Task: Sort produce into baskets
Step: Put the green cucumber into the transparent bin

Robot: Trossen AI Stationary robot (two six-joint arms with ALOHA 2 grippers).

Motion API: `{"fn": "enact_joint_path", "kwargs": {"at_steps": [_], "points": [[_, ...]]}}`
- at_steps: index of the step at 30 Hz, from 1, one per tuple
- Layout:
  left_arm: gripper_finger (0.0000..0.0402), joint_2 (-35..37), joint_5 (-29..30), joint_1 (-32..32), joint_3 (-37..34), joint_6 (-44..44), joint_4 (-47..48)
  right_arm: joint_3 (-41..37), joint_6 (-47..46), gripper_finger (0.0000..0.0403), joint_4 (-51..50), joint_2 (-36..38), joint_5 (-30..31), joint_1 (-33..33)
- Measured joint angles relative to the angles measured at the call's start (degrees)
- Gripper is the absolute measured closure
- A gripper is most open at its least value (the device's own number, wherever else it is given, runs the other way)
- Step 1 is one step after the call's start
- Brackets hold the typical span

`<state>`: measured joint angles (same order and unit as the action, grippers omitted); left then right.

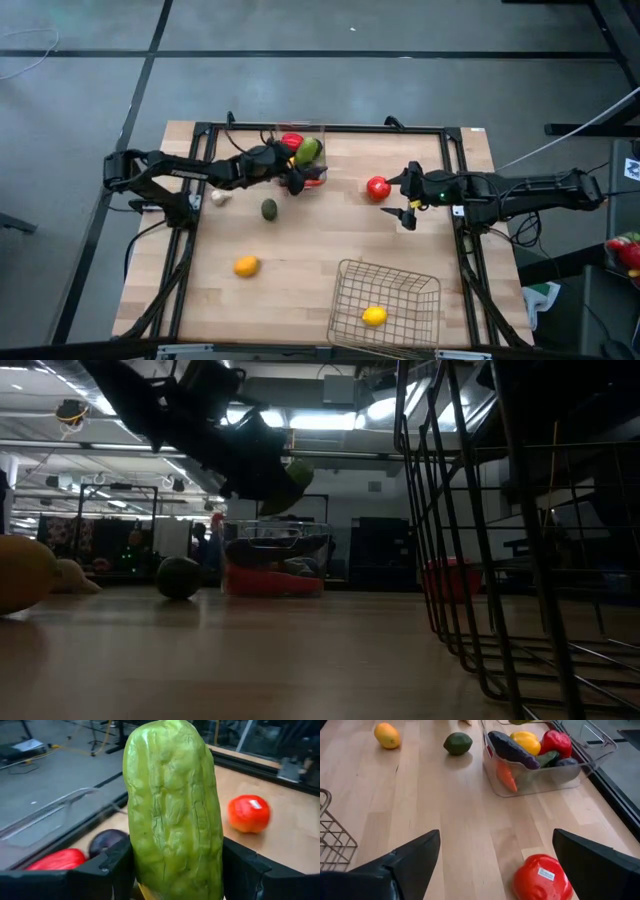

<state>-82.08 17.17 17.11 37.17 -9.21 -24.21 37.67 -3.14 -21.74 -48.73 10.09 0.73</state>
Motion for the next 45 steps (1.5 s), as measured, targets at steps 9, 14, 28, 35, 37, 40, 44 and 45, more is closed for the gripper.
{"fn": "enact_joint_path", "kwargs": {"at_steps": [9,14,28,35,37,40,44,45], "points": [[0.0176,0.00,-0.02,5.15,-0.02,0.27,7.92,0.00,0.00,0.0020,-0.26,-0.28,0.00,0.00],[0.0176,0.00,-0.02,5.94,-0.02,0.23,10.40,0.00,0.00,0.0020,-0.23,-0.28,0.00,0.00],[0.0128,0.00,-0.02,7.61,-0.02,-3.85,10.40,0.02,0.01,0.0020,-0.23,-0.27,0.00,0.00],[0.0119,-0.02,-0.03,8.67,-0.02,-6.61,10.30,0.02,0.02,0.0020,-0.31,-0.26,0.00,0.00],[0.0119,-0.02,-0.04,8.87,-0.02,-5.70,10.07,0.02,0.02,0.0020,-0.33,-0.28,0.00,0.00],[0.0119,-0.02,-0.04,8.82,-0.02,-5.49,9.29,0.02,0.02,0.0020,-0.44,-0.28,0.00,0.00],[0.0119,-0.02,-0.05,8.81,-0.02,-4.68,6.49,0.04,0.04,0.0020,-0.73,-0.28,-0.01,0.00],[0.0119,-0.02,-0.06,8.82,-0.02,-4.32,5.56,0.04,0.03,0.0020,-0.72,-0.26,0.00,0.00]]}}
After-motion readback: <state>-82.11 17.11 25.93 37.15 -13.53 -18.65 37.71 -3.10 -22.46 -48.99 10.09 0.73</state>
